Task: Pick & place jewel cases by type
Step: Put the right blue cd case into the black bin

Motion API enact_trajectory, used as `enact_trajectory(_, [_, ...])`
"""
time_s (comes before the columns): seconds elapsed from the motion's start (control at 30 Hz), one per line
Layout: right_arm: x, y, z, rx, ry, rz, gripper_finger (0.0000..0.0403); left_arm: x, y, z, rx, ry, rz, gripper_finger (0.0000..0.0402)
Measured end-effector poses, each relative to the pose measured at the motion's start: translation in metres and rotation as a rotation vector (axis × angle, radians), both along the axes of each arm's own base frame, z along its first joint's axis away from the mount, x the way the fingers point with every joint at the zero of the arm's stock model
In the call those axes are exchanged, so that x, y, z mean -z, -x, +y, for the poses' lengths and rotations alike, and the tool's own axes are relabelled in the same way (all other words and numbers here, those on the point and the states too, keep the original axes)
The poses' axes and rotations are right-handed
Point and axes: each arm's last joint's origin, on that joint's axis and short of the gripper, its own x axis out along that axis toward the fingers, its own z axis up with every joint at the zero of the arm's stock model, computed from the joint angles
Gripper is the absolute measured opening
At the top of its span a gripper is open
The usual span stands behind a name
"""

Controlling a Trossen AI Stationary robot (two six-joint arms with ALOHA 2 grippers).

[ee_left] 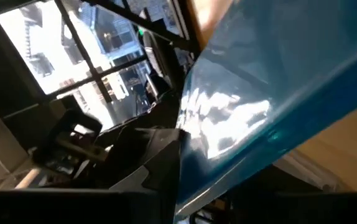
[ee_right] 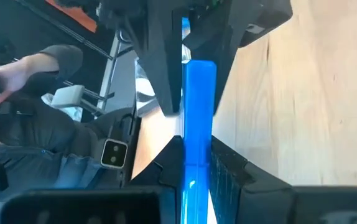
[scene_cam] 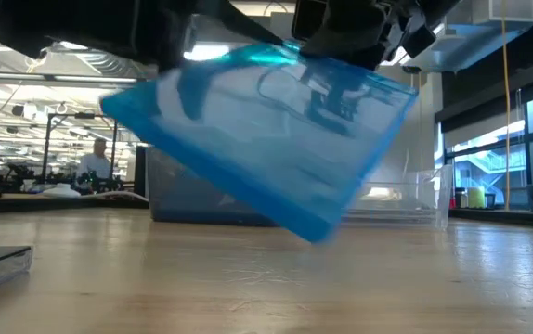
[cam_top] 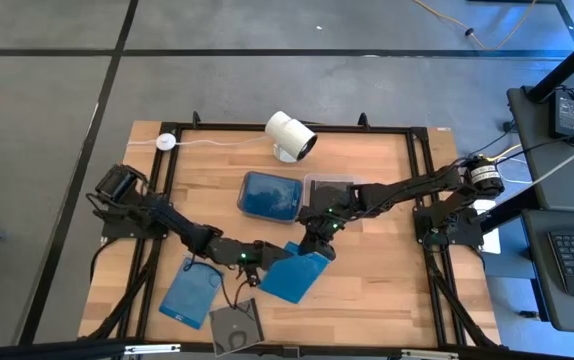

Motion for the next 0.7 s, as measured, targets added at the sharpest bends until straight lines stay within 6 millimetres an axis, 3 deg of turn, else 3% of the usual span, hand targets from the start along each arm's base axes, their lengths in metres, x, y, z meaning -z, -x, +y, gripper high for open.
enact_trajectory(0.27, [0.005, 0.003, -0.006, -0.033, 0.017, 0.016, 0.0054, -0.039, 0.054, 0.024, -0.099, 0.292, -0.183, 0.0114])
enact_trajectory(0.4, [-0.001, -0.002, -0.019, 0.007, 0.065, -0.067, 0.0054, -0.049, 0.08, 0.035, -0.121, 0.575, -0.269, 0.0112])
enact_trajectory(0.57, [-0.02, -0.002, -0.037, 0.049, 0.143, -0.218, 0.0054, -0.054, 0.101, 0.043, -0.114, 0.904, -0.336, 0.011])
enact_trajectory(0.7, [-0.037, 0.004, -0.052, 0.138, 0.262, -0.311, 0.0054, -0.059, 0.111, 0.043, -0.131, 1.069, -0.377, 0.011])
